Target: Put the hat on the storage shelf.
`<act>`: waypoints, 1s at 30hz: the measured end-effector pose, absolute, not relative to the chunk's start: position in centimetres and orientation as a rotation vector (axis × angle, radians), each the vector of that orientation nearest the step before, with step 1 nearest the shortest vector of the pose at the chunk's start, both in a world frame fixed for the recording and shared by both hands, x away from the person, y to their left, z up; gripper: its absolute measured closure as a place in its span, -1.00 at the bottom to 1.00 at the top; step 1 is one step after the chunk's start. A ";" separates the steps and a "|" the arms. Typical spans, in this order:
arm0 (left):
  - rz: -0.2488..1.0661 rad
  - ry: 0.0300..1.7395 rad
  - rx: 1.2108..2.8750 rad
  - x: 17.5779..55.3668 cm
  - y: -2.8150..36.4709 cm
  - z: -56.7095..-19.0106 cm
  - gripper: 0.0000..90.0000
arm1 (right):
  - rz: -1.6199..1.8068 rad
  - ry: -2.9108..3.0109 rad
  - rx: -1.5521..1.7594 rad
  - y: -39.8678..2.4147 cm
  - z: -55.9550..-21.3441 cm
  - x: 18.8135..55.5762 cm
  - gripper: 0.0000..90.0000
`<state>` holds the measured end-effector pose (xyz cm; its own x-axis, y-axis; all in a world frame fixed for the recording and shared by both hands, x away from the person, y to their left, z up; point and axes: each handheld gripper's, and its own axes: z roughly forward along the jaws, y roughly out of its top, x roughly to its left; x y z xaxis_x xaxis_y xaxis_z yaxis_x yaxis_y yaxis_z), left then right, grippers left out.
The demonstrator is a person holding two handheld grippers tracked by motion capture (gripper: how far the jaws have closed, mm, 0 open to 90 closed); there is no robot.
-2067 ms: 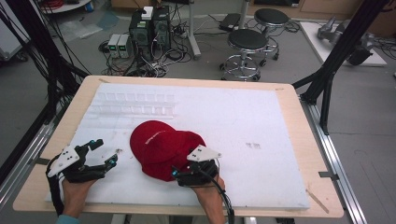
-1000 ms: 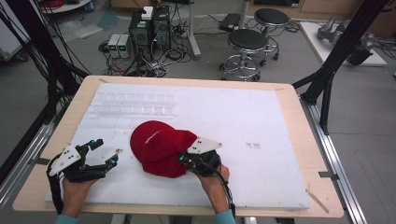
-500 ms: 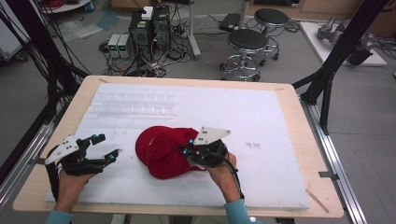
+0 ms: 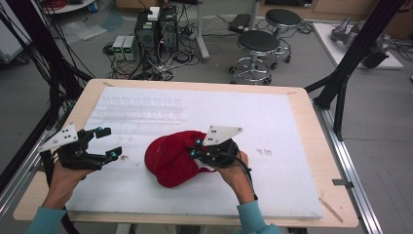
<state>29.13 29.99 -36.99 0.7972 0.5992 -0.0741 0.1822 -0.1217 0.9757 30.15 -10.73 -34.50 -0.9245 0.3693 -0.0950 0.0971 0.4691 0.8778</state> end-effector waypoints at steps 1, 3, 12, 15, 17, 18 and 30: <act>0.386 0.605 1.697 29.3 29.9 -36.8 -0.68 | 1.437 2.448 0.399 -10.7 -34.5 30.1 0.81; 0.370 0.580 1.718 29.6 29.5 -36.4 -0.69 | 1.448 2.456 0.368 -10.8 -34.2 30.4 0.81; 0.284 0.489 1.779 31.3 27.5 -35.7 -0.75 | 1.448 2.458 0.238 -11.1 -32.9 31.0 0.81; 0.258 0.466 1.793 31.8 26.8 -35.5 -0.76 | 1.448 2.463 0.217 -11.1 -32.7 31.0 0.81; 0.232 0.449 1.800 32.1 26.2 -35.3 -0.78 | 1.452 2.470 0.193 -11.2 -32.5 31.0 0.81; 0.215 0.440 1.801 32.2 26.0 -35.2 -0.79 | 1.452 2.463 0.176 -11.2 -32.3 31.1 0.81; 0.098 0.332 1.811 32.8 22.9 -34.9 -0.85 | 1.519 2.463 -0.022 -10.9 -30.5 31.6 0.81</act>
